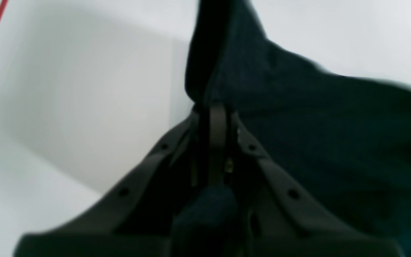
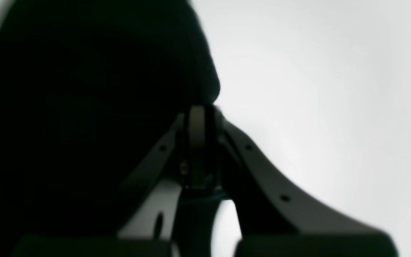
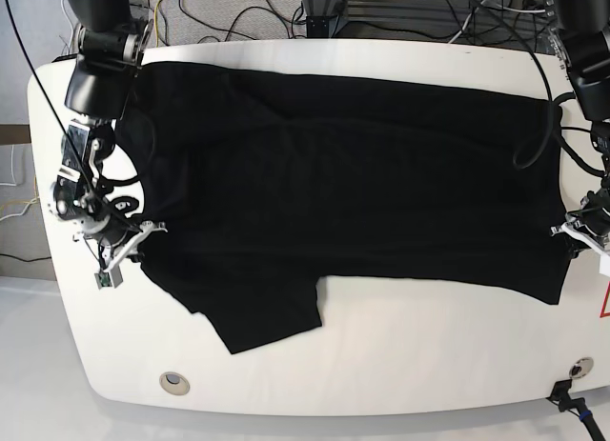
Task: Fold the T-shirt properly
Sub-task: 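Lift and pull the shirt with both grippers toward the robot, folding it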
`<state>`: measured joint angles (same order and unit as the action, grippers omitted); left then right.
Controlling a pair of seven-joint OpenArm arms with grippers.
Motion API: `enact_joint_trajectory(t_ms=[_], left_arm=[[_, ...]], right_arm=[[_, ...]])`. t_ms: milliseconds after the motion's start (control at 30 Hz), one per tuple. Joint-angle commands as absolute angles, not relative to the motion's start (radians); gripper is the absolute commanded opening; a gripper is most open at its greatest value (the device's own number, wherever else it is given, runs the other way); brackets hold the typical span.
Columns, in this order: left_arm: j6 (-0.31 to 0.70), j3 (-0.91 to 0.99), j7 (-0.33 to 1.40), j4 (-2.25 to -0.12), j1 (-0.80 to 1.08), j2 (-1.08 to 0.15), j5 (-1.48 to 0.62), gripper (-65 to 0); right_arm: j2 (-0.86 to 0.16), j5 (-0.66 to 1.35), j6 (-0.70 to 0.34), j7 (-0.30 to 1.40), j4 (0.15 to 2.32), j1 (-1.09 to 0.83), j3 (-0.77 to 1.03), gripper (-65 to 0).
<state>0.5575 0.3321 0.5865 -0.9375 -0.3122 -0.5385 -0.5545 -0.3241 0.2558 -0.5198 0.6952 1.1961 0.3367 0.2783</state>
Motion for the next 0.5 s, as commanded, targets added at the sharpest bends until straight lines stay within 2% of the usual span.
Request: enact_joint_trajectory(t_ms=[0, 167, 467], left_arm=[[0.559, 0.344, 0.594, -0.988, -0.310, -0.566, -0.568, -65.0], [0.556, 0.361, 0.610, -1.153, -0.182, -0.576, -0.580, -65.0], [0.553, 0.391, 0.629, -1.305, -0.024, -0.579, -0.629, -65.0]], right_arm=[[-0.339, 0.275, -0.525, 0.687, 1.262, 0.331, 0.289, -65.0], [-0.332, 0.288, -0.531, 0.727, 1.436, 0.183, 0.359, -65.0], [-0.332, 0.326, -0.540, 0.738, 1.532, 0.017, 0.497, -65.0]])
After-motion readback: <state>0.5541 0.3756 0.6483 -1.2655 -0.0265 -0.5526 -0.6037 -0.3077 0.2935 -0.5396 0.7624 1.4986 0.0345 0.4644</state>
